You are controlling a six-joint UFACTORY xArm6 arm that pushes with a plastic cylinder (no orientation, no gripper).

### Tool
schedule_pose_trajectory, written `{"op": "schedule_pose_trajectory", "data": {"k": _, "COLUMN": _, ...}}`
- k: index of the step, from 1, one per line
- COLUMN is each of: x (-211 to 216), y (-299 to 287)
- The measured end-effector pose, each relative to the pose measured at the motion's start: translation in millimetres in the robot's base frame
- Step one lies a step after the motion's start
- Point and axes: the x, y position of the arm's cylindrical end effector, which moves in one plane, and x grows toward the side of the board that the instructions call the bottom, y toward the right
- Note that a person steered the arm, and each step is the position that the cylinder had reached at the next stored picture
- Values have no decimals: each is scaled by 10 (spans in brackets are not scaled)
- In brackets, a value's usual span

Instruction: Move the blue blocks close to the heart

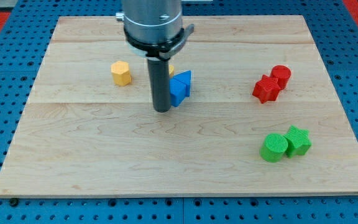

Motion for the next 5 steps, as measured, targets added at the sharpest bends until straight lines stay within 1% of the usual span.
{"op": "schedule_pose_trajectory", "data": {"k": 1, "x": -60, "y": 479}}
{"op": "schedule_pose_trajectory", "data": {"k": 2, "x": -193, "y": 581}}
{"op": "schedule_pose_trajectory", "data": {"k": 5, "x": -229, "y": -653}}
